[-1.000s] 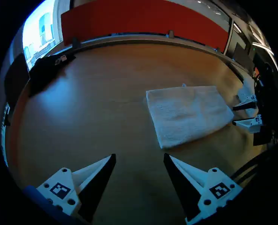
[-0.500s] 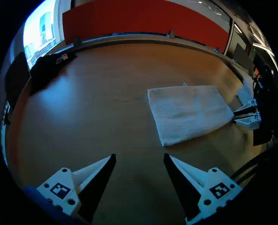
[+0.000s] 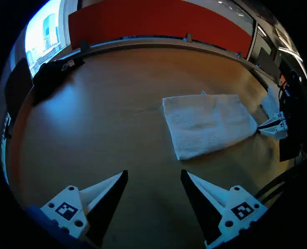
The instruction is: Fold towel
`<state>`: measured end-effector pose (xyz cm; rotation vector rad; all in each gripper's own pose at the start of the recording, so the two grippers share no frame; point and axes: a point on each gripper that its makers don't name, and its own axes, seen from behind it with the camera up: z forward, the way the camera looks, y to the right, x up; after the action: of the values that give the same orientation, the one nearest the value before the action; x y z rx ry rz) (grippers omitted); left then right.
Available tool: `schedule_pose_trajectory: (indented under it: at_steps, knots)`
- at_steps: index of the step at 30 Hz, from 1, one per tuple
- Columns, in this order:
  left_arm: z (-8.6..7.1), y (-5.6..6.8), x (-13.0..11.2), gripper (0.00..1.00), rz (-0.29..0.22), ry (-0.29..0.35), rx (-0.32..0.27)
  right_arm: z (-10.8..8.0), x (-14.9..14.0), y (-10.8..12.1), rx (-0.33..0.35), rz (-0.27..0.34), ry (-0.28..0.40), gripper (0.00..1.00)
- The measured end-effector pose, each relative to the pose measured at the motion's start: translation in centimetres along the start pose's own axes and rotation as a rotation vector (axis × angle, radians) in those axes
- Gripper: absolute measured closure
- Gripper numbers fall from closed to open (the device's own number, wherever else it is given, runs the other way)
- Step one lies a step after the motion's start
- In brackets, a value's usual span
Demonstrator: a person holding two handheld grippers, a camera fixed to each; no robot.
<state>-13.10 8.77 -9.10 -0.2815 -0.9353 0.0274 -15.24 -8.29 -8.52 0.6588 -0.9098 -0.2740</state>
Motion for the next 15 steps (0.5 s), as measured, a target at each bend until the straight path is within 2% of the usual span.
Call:
schedule_pose_trajectory:
  at_steps: [8,15]
  knots:
    - [-0.1,-0.2,0.2,0.06,-0.001,0.006,-0.001,-1.1,2.0,0.2,-0.026,-0.025,0.039,0.94]
    - [-0.5,-0.3,0.2,0.06,-0.007,0.011,0.000,-2.6,5.9,0.0,-0.042,-0.078,0.100,0.93]
